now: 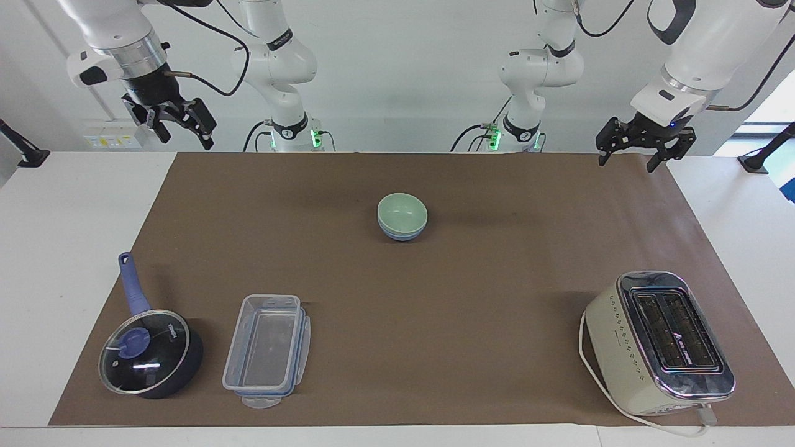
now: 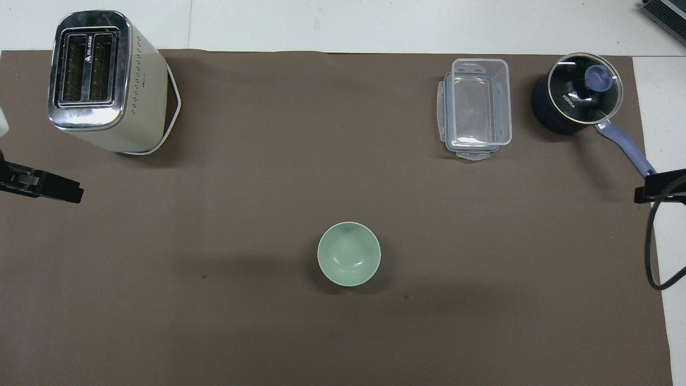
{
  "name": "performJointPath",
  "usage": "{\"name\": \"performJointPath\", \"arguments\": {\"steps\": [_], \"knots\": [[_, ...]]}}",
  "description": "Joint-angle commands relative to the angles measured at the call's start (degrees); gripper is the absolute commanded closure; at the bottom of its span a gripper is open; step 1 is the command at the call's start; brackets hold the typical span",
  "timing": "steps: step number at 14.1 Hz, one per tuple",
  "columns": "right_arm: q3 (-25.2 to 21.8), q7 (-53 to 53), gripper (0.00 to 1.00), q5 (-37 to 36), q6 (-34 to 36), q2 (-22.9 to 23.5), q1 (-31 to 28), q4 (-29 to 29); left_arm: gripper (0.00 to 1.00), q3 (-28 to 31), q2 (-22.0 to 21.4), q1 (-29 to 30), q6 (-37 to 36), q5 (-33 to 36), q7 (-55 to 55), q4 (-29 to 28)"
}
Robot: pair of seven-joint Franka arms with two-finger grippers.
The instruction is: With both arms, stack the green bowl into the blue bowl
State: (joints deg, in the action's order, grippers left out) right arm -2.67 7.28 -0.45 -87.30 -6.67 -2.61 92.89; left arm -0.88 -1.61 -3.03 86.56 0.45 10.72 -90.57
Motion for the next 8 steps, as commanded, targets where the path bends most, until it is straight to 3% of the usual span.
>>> {"name": "performJointPath", "arguments": {"steps": [1,8], "knots": [[0.29,-0.95,0.0,-0.52,-1.03,0.25,-0.2,-0.34,0.0,-0.26,-1.2,0.31,0.1,0.17,0.18,-1.19],[0.21,0.72,0.0,1.77,-0.24,0.07,-0.2,-0.87,0.0,-0.26,-1.2,0.31,0.1,0.17,0.18,-1.19]]}}
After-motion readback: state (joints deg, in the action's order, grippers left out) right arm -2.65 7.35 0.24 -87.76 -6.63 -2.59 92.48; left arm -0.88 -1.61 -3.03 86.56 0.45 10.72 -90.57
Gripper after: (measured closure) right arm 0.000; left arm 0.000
